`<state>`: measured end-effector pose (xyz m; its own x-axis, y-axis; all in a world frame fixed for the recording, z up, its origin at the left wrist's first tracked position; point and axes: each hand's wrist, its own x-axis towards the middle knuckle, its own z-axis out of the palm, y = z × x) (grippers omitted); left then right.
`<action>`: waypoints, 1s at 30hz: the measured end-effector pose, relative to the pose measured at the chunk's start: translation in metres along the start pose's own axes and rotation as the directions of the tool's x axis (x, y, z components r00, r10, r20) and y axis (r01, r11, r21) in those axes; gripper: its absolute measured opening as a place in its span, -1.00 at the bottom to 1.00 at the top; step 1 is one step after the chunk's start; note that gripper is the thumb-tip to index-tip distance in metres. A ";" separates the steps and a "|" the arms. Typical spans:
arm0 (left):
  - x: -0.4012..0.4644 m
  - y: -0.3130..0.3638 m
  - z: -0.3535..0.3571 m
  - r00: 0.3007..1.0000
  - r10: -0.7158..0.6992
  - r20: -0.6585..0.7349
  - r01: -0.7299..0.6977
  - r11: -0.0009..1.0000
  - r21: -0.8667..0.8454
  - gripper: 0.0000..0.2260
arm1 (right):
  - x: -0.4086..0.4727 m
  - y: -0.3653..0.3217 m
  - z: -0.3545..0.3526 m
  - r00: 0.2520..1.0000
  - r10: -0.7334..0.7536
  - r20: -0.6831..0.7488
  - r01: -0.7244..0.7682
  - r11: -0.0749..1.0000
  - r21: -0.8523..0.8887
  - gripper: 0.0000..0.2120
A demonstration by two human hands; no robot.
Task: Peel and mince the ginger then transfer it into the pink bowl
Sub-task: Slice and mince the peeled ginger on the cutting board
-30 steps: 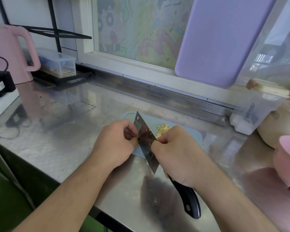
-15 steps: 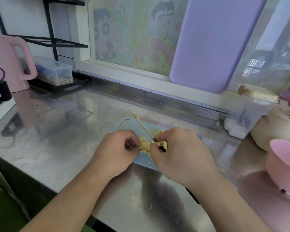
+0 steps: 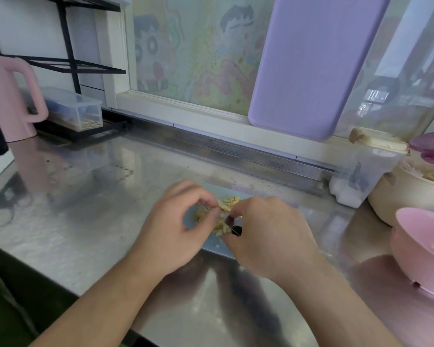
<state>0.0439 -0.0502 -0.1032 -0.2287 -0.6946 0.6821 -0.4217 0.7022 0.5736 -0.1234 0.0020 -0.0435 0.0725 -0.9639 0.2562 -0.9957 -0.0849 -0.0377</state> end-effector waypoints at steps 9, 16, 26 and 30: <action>0.006 -0.002 0.005 0.974 -0.157 0.165 0.150 0.987 0.051 -0.87 | -0.002 0.004 -0.005 0.996 0.006 0.090 -0.007 1.000 0.006 -0.50; 0.052 0.009 -0.001 0.836 -0.361 0.414 0.306 0.932 0.193 -0.91 | 0.002 0.014 -0.008 0.972 0.069 0.225 -0.121 0.966 0.230 -0.55; 0.089 0.020 0.016 0.788 -0.357 0.501 0.171 0.910 0.379 -0.89 | 0.007 0.030 -0.013 0.971 0.039 0.235 -0.103 0.958 0.266 -0.66; 0.097 0.022 0.027 0.805 -0.344 0.483 0.113 0.889 0.444 -0.88 | 0.008 0.040 -0.015 0.977 0.009 0.215 -0.078 0.946 0.315 -0.64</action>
<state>-0.0116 -0.1064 -0.0364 -0.4631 -0.8763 0.1326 -0.7905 0.4761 0.3854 -0.1637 -0.0052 -0.0288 0.0746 -0.9963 0.0421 -0.9291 -0.0848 -0.3600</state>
